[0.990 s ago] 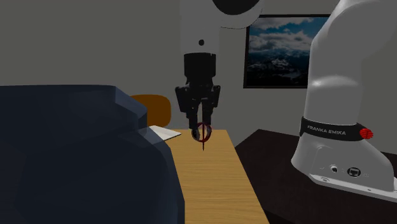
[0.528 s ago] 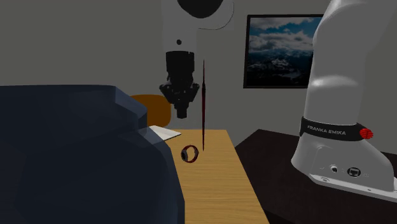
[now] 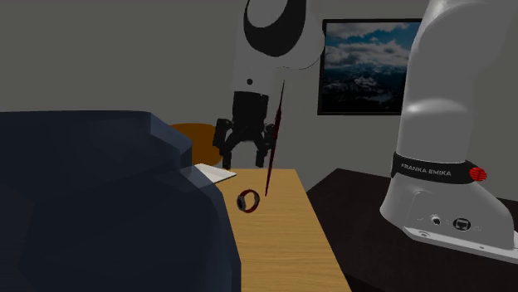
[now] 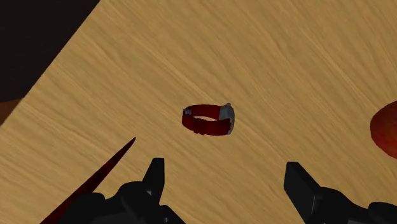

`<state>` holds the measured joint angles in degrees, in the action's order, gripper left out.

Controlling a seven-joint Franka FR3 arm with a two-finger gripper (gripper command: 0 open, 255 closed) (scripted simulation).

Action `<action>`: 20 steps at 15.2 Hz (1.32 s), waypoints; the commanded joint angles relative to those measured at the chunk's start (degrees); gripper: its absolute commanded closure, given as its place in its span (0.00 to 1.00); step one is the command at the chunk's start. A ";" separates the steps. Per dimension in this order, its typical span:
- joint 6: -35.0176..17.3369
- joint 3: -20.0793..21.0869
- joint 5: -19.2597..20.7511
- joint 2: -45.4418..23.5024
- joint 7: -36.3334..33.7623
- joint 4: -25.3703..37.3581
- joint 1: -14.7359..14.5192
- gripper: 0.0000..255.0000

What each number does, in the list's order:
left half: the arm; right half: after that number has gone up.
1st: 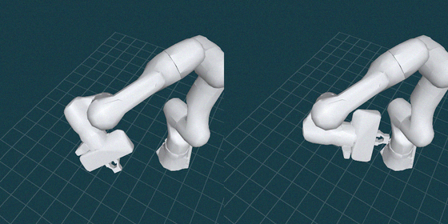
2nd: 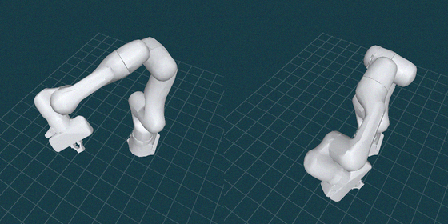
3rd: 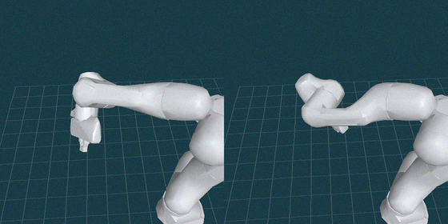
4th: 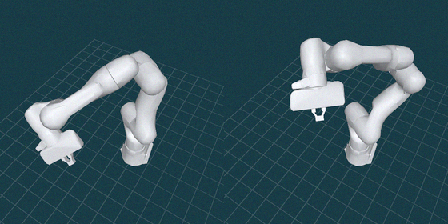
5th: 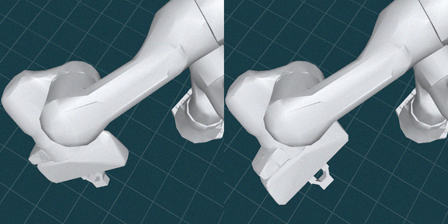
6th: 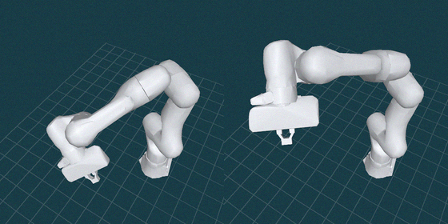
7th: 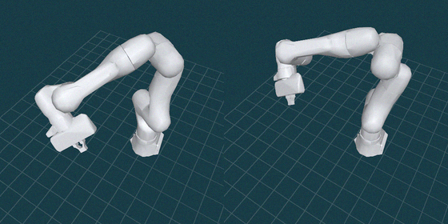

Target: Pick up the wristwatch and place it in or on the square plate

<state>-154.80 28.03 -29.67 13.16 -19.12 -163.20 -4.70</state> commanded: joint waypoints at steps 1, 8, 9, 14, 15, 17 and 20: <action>-9.79 -3.07 -14.97 -3.05 7.05 -3.92 -5.71 0.00; -19.10 -4.18 -34.57 -14.58 22.70 -0.22 -10.63 0.00; -20.00 -3.89 -37.12 -16.19 25.12 0.66 -10.70 0.00; -20.52 -3.53 -38.63 -17.12 26.57 1.19 -10.52 0.00; -20.52 -3.53 -38.63 -17.12 26.57 1.19 -10.52 0.00; -20.51 -3.54 -38.58 -17.10 26.52 1.18 -10.52 0.00; -20.51 -3.54 -38.58 -17.10 26.52 1.18 -10.52 1.00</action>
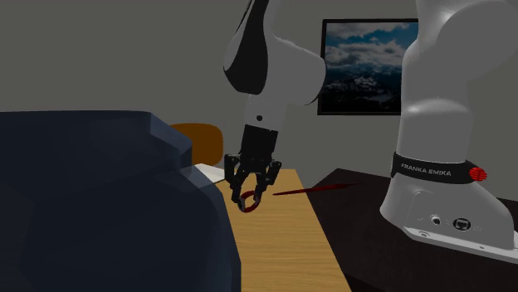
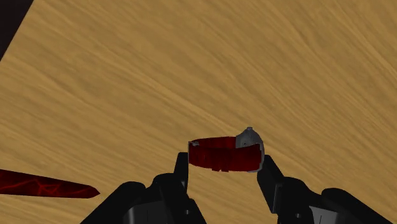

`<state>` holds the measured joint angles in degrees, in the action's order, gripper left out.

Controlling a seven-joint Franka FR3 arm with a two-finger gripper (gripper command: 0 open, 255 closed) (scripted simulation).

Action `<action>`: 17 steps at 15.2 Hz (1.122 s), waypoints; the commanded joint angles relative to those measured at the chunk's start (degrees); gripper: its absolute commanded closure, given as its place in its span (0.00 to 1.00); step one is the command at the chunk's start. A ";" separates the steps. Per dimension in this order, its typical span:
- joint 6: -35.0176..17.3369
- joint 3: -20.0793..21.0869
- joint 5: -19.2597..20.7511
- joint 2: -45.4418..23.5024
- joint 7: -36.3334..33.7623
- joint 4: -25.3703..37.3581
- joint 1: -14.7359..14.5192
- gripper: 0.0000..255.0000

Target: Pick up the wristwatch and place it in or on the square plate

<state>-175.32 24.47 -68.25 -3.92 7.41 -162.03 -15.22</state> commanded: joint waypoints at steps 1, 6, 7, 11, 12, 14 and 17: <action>0.02 0.02 0.00 -0.01 0.00 0.00 -0.01 1.00; 0.02 0.02 0.06 -0.01 -0.07 0.00 -0.03 1.00; 0.00 0.02 -0.04 -0.05 0.04 0.02 -0.01 1.00; 3.69 -1.33 10.99 6.03 -10.53 -2.79 -0.08 1.00; 4.71 -1.37 13.26 7.52 -12.64 -3.31 0.22 1.00; 6.89 -1.20 17.15 10.45 -16.26 -4.14 1.04 1.00; 10.46 -0.62 21.50 14.76 -20.33 -4.95 2.50 1.00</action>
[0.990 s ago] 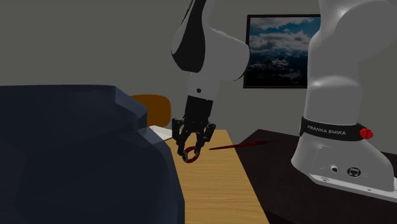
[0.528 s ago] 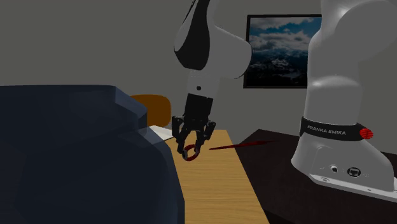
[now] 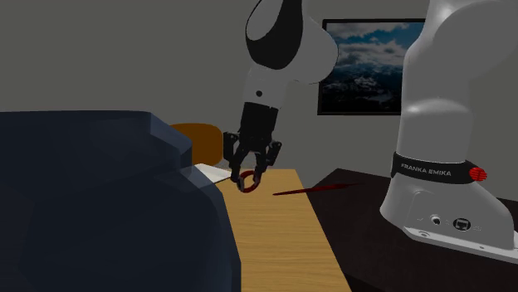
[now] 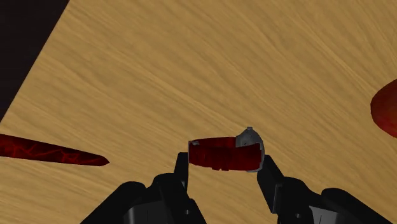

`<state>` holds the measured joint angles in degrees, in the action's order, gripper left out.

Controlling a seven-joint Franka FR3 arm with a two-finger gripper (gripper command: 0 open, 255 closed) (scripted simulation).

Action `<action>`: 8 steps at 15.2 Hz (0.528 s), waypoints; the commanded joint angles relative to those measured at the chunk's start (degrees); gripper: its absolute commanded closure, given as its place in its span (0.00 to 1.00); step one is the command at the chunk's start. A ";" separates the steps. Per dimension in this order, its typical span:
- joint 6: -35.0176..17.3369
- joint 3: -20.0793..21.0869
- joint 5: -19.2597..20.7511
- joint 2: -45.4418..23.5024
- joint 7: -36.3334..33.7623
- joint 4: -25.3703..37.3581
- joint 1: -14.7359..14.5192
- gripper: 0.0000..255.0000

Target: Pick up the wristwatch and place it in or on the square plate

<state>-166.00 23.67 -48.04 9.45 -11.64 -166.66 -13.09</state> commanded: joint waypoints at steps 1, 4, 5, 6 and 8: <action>2.38 0.37 2.44 2.79 -2.37 -0.49 0.83 1.00; 6.19 0.80 5.26 6.87 -5.03 -0.77 2.03 1.00; 7.48 0.89 6.05 8.18 -5.77 -0.80 2.37 1.00; 8.76 0.95 6.77 9.47 -6.45 -0.80 2.69 1.00; 10.38 1.00 7.62 11.05 -7.24 -0.75 3.06 1.00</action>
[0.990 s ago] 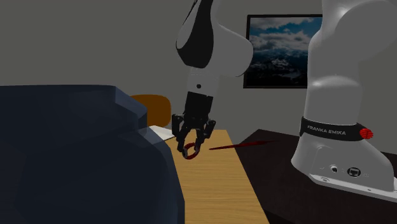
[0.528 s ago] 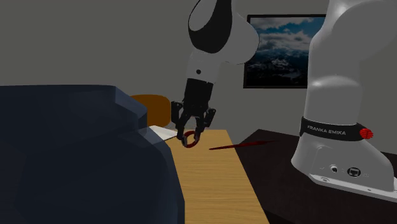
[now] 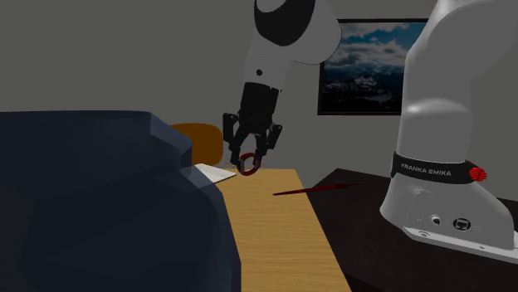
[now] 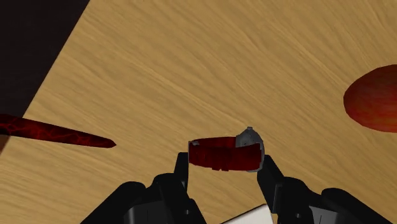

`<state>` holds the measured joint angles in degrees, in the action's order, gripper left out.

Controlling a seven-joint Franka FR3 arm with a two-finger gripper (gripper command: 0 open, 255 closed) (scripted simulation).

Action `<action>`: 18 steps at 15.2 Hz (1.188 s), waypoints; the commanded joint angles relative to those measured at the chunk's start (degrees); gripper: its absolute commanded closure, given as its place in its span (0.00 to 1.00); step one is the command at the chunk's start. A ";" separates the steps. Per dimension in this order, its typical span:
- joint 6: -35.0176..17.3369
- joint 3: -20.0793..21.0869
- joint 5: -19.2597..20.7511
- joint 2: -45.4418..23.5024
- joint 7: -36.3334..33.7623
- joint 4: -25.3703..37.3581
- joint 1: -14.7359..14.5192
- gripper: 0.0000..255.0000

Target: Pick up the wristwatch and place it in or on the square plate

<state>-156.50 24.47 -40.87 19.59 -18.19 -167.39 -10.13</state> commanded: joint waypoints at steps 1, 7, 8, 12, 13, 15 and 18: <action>0.75 -0.30 1.90 -1.09 -0.15 1.76 1.59 1.00; 1.32 -2.55 11.22 -12.31 0.34 13.09 8.88 1.00; 1.62 -2.90 12.81 -14.09 0.09 15.10 9.78 1.00; 3.40 -4.59 18.90 -21.08 -1.30 23.55 12.30 1.00; 3.99 -5.11 20.28 -22.80 -1.67 25.77 12.66 1.00; 5.34 -6.12 22.81 -26.21 -2.36 30.37 13.19 1.00; 7.75 -7.61 26.02 -31.31 -3.23 37.65 13.59 1.00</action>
<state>-149.28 17.38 -15.96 -9.69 -21.27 -132.16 3.30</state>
